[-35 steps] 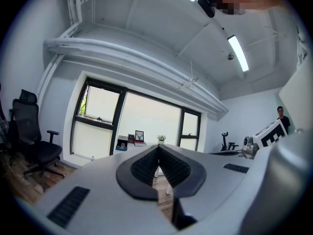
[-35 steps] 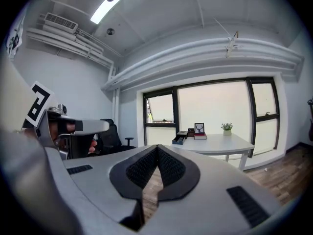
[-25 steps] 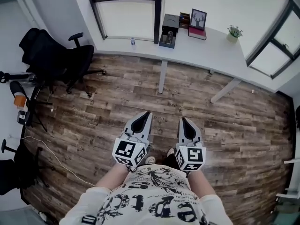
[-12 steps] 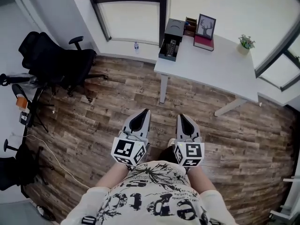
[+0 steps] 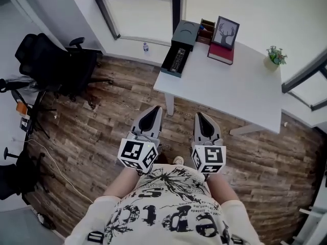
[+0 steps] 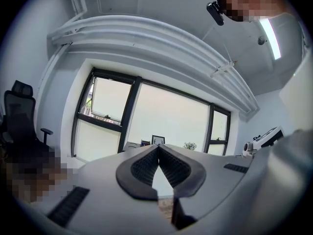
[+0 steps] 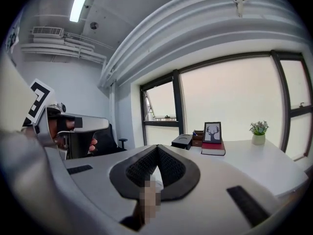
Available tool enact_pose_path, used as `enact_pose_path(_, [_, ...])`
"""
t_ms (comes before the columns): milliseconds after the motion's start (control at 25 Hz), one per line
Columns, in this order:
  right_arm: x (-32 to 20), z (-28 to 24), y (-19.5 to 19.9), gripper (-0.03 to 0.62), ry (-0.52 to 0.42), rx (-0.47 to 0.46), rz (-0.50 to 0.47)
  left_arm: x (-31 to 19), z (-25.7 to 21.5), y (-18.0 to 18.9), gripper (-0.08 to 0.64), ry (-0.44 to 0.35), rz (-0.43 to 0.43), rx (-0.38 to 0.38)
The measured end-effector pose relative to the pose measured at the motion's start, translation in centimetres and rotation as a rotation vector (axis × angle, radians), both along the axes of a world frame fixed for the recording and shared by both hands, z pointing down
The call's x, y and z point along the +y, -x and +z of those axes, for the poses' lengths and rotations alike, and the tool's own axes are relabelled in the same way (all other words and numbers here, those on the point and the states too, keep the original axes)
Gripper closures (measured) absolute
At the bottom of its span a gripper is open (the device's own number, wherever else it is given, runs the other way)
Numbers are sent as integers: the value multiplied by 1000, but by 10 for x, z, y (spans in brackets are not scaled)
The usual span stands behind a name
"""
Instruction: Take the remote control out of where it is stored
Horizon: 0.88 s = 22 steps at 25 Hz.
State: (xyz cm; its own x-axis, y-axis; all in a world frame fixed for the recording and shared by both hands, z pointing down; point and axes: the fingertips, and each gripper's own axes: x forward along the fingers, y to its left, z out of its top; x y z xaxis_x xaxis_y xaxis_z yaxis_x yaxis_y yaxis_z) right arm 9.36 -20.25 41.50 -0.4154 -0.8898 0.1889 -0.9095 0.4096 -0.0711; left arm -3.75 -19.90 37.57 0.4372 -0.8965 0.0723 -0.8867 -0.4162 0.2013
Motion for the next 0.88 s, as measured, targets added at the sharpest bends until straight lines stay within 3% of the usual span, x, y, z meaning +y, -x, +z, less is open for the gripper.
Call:
enact_pose_path(360, [-86, 4, -24, 591, -10, -11, 73, -101, 23, -11, 550, 65, 28, 16])
enact_pose_path(640, [-184, 4, -21, 591, 8, 9, 183, -215, 42, -4, 549, 109, 121, -18])
enact_pose_path(880, [-256, 16, -9, 591, 59, 10, 247, -293, 81, -5, 549, 224, 234, -83])
